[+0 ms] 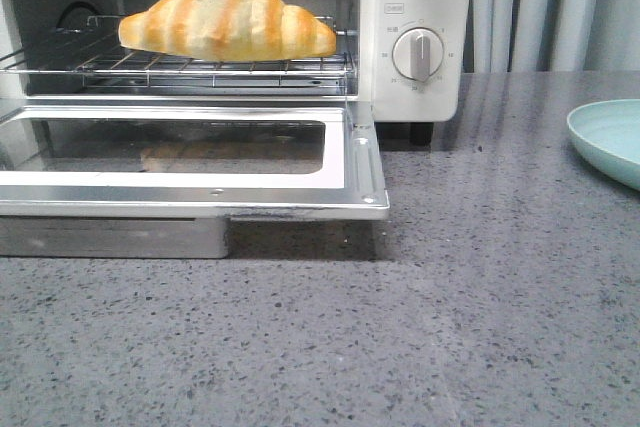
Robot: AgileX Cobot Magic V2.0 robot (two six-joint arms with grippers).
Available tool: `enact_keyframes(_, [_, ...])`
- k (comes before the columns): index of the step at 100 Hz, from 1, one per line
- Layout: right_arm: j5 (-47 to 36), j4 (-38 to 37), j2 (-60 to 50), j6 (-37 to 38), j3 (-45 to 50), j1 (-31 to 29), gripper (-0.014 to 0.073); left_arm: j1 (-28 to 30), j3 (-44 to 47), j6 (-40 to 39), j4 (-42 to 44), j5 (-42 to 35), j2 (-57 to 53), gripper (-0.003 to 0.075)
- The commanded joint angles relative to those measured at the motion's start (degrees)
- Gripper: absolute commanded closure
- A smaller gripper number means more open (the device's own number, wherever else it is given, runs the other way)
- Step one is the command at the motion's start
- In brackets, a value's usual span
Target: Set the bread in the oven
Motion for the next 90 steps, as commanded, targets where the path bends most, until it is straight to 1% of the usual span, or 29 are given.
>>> enact_keyframes(1, [-4.19, -1.83, -1.28, -0.82, -1.23, 1.61, 0.0669, 0.03, -1.57, -0.14, -0.20, -4.81, -0.97, 0.0741])
enact_keyframes(25, [-4.64, -1.91, -1.28, -0.72, 4.66, 1.74, 0.0669, 0.03, -1.57, -0.14, -0.20, -4.81, -0.97, 0.0741])
enact_keyframes(28, [-3.28, -1.91, -1.28, -0.72, 4.53, 1.74, 0.0669, 0.03, -1.57, -0.14, -0.20, -4.81, -0.97, 0.0741])
enact_keyframes(62, [-3.54, -2.05, -1.28, -0.61, 4.53, -1.45, 0.0669, 0.03, -1.57, -0.14, -0.20, -4.81, -0.97, 0.0741])
enact_keyframes(90, [-3.67, -1.94, -1.18, -0.61, 4.53, -1.46, 0.0669, 0.03, -1.57, -0.14, -0.20, -4.81, -0.97, 0.0741])
